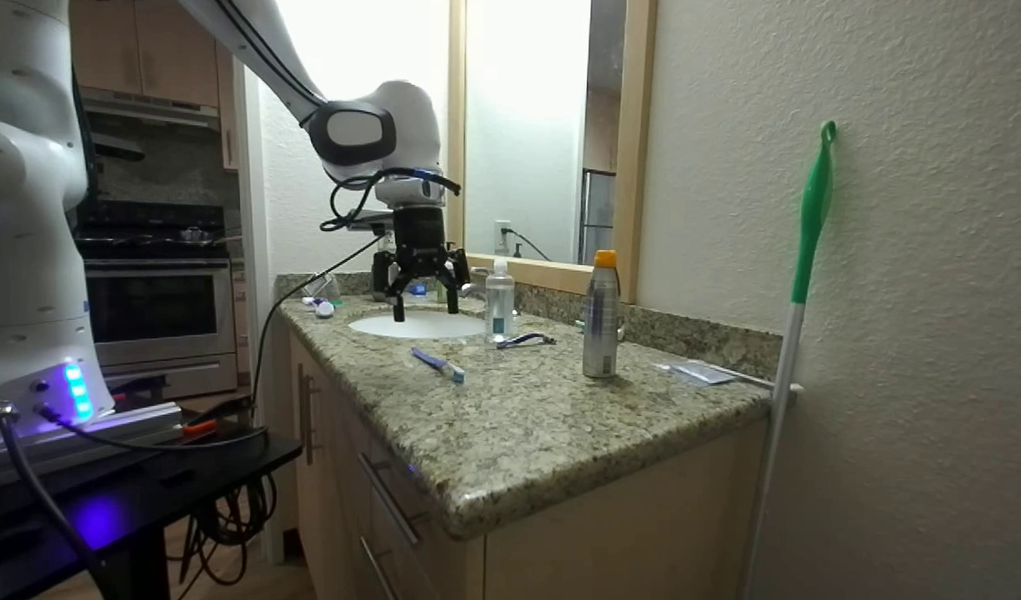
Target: Pick the toothbrush on the counter and put it in the cup
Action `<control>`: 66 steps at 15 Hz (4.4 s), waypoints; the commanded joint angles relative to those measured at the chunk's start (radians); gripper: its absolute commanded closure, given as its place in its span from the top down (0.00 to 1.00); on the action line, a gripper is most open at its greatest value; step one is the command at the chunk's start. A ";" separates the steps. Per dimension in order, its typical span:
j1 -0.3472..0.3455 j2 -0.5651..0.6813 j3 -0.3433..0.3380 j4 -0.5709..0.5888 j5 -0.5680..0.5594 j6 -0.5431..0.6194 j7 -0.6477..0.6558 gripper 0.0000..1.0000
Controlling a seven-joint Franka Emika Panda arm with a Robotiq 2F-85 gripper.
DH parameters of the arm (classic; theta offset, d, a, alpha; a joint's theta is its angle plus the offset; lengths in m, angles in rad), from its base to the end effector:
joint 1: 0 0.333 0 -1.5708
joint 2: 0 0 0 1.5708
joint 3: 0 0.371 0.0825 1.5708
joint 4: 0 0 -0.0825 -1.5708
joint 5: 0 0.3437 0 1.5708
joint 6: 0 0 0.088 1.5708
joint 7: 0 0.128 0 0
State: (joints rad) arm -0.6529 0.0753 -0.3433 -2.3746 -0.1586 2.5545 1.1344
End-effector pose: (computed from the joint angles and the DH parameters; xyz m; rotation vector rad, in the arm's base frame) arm 0.2697 -0.4134 0.3687 1.6328 -2.5455 0.1745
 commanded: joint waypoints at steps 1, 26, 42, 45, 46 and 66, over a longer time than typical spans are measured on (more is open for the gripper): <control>0.053 0.015 -0.048 0.012 0.011 -0.003 0.000 1.00; 0.151 0.345 -0.179 0.205 0.238 -0.023 -0.071 0.16; 0.787 -0.073 -0.868 0.135 -0.846 0.211 0.314 0.01; 0.769 -0.075 -0.844 0.140 -0.843 0.195 0.331 0.06; 0.768 -0.080 -0.845 0.139 -0.839 0.194 0.328 0.06; 0.669 -0.463 -0.193 0.073 -2.099 -0.021 1.188 0.06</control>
State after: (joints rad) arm 0.0737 -0.4050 -0.5854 -2.3077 -2.2652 2.5154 2.3082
